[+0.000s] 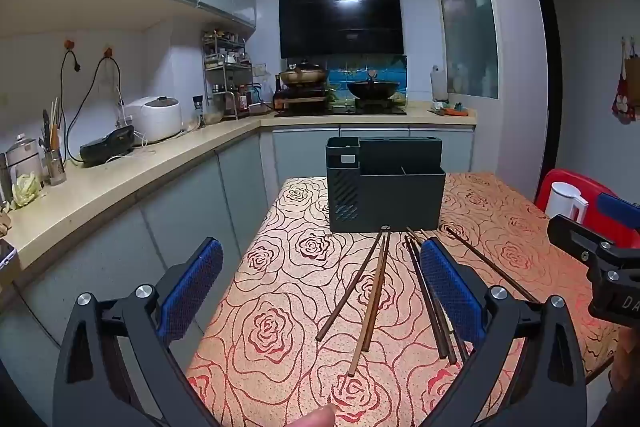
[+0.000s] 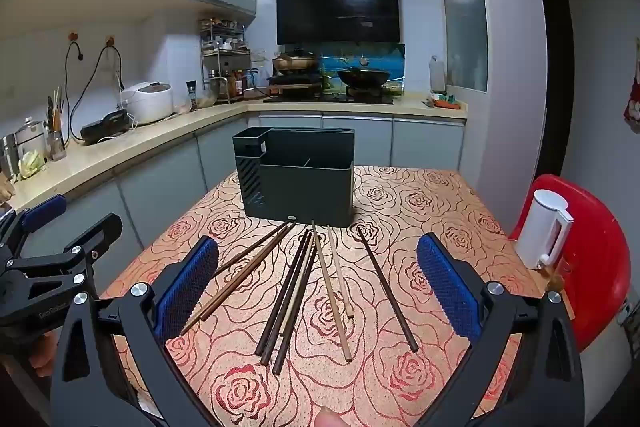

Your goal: Organize utensils

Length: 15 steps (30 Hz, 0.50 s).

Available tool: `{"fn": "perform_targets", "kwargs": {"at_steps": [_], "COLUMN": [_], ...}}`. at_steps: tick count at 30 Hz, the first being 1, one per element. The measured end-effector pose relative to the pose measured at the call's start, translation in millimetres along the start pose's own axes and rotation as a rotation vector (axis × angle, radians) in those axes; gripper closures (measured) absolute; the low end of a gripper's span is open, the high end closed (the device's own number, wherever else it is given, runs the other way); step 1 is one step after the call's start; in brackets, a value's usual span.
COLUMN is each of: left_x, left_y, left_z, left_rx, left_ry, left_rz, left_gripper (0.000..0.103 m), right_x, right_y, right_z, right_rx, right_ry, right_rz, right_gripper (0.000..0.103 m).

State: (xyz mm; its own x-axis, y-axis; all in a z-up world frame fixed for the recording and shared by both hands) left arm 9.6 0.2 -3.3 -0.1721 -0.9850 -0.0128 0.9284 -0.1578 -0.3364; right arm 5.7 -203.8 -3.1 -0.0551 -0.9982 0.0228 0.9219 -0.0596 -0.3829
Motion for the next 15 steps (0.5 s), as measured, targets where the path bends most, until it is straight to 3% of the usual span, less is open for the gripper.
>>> {"fn": "perform_targets", "kwargs": {"at_steps": [15], "left_x": [6.3], "left_y": [-0.4], "left_z": [-1.2], "left_rx": [0.002], "left_ry": [0.002], "left_rz": [-0.002], "left_gripper": [0.007], "right_x": [-0.4], "right_y": [-8.1], "right_z": [5.1], "right_rx": [0.021], "right_ry": [0.005], "right_rz": [-0.005], "right_gripper": [0.007]}}
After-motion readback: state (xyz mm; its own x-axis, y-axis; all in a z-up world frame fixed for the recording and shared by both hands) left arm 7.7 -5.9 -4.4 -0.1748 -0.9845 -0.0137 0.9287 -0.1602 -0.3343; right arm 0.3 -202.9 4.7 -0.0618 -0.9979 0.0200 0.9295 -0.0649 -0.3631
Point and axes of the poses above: each gripper's, at about its wrist camera, not at the fingertips, and y roughly the way its jaws point, x to its right, z to its top, the point moved 1 cm from there along y, roughly the way its jaws point, and after that the axes turned 9 degrees about -z, right-handed, at the moved point
